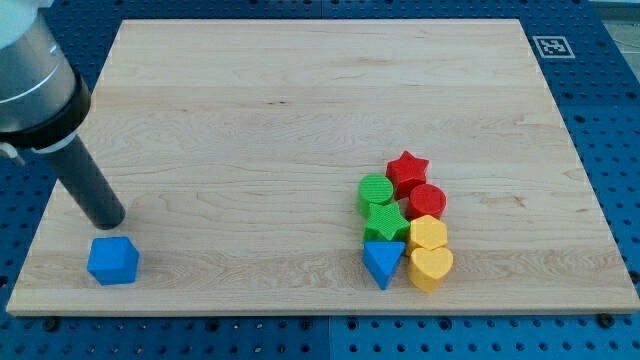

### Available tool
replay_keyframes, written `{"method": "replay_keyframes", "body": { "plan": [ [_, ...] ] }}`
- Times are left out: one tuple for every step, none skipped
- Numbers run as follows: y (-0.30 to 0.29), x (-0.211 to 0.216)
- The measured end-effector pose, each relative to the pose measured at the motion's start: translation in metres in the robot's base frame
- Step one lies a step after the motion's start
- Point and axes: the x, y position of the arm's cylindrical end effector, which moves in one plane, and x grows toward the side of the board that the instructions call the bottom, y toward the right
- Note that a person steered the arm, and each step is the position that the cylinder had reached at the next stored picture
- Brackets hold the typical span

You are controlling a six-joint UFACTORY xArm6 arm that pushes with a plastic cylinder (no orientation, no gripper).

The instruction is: Move the blue cube upwards

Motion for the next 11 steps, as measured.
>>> {"method": "replay_keyframes", "body": {
  "plan": [
    [-0.019, 0.025],
    [-0.035, 0.05],
    [-0.033, 0.077],
    [-0.02, 0.083],
    [-0.008, 0.083],
    [0.02, 0.083],
    [0.028, 0.083],
    [0.016, 0.082],
    [0.01, 0.071],
    [0.021, 0.057],
    [0.021, 0.038]
  ]
}}
